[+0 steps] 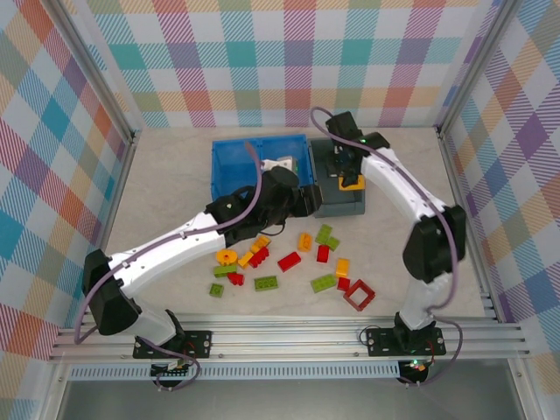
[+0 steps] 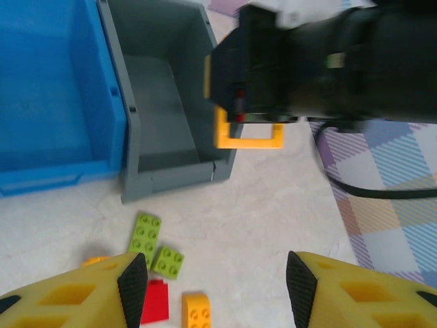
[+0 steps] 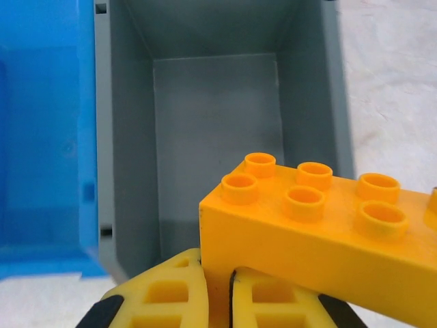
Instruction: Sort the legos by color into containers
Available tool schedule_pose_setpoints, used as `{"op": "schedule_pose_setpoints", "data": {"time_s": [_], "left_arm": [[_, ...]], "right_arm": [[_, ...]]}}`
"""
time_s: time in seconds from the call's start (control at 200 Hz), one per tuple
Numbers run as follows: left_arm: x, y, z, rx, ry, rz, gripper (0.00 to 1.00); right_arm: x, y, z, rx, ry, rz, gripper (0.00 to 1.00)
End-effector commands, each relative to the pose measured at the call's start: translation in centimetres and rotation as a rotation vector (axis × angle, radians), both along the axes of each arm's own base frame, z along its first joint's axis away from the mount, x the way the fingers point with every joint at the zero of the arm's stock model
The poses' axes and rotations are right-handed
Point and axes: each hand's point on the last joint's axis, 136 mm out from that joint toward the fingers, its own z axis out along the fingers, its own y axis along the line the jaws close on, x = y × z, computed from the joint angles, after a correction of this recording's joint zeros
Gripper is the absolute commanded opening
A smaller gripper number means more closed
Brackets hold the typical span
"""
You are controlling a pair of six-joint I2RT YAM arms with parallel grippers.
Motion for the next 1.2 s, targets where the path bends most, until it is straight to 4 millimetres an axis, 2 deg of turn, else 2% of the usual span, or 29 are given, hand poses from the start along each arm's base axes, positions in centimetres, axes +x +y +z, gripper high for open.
{"op": "schedule_pose_setpoints", "data": {"time_s": [0.0,0.115,0.26,0.53,0.735,0.86,0.98,1.12,1.195], "left_arm": [[2.0,-0.3,0.6,0.005,-0.029,-0.006,0.58],[2.9,-0.5,0.5,0.01,-0.031,-0.006,0.57],[3.0,-0.7,-0.4,0.019,-0.018,-0.015,0.57],[2.5,-0.4,-1.6,0.031,0.003,-0.024,0.57],[1.8,0.1,-2.4,0.037,0.024,-0.03,0.57],[1.1,1.0,-3.4,0.045,0.045,-0.02,0.57],[0.3,2.1,-4.3,0.059,0.07,-0.005,0.57],[-0.8,3.9,-5.0,0.089,0.097,0.017,0.56],[-1.6,5.7,-5.6,0.128,0.125,0.053,0.56]], "right_arm": [[2.8,0.3,-1.2,-0.028,0.01,0.027,0.0],[5.3,1.1,-2.7,0.008,0.028,0.04,0.0],[7.2,1.2,-4.8,0.007,0.077,0.04,0.0],[9.0,1.2,-8.5,0.015,0.143,0.034,0.04],[9.9,1.2,-9.7,-0.002,0.159,0.036,0.08],[9.9,1.2,-9.2,-0.001,0.15,0.035,0.21],[9.7,1.2,-7.5,0.002,0.124,0.034,0.28],[9.4,1.3,-3.9,0.015,0.063,0.035,0.32],[8.9,1.4,-1.0,0.008,0.01,0.036,0.32]]}}
